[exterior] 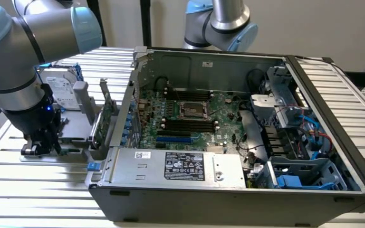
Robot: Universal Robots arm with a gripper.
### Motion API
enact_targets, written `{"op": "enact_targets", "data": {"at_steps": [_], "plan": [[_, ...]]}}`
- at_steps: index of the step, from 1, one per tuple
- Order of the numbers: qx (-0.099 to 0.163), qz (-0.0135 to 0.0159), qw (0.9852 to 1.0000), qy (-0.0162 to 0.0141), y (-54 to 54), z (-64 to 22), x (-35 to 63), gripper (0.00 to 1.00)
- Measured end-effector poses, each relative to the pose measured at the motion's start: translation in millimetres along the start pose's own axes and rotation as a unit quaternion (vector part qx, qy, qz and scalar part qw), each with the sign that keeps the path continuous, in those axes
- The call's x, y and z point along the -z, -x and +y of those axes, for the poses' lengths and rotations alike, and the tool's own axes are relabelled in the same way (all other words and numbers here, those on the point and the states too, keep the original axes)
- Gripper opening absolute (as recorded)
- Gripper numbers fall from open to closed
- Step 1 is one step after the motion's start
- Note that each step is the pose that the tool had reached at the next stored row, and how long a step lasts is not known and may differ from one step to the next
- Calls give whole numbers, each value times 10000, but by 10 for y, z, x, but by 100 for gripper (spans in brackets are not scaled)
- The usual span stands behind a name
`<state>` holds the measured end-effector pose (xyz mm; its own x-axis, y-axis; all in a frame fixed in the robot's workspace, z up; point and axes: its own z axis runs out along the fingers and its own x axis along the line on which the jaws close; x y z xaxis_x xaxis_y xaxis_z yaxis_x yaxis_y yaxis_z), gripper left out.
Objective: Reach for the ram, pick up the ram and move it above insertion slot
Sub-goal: 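Pick up the ram and move it above insertion slot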
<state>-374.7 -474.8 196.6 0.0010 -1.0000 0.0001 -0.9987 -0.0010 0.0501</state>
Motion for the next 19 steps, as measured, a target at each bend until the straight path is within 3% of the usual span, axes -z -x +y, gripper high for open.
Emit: {"op": "enact_targets", "data": {"at_steps": [8, 19], "plan": [[-5, -7, 10000, 2, 0, -1, 0, 13], [-62, -46, 10000, 23, -10, -6, 0, 13]]}}
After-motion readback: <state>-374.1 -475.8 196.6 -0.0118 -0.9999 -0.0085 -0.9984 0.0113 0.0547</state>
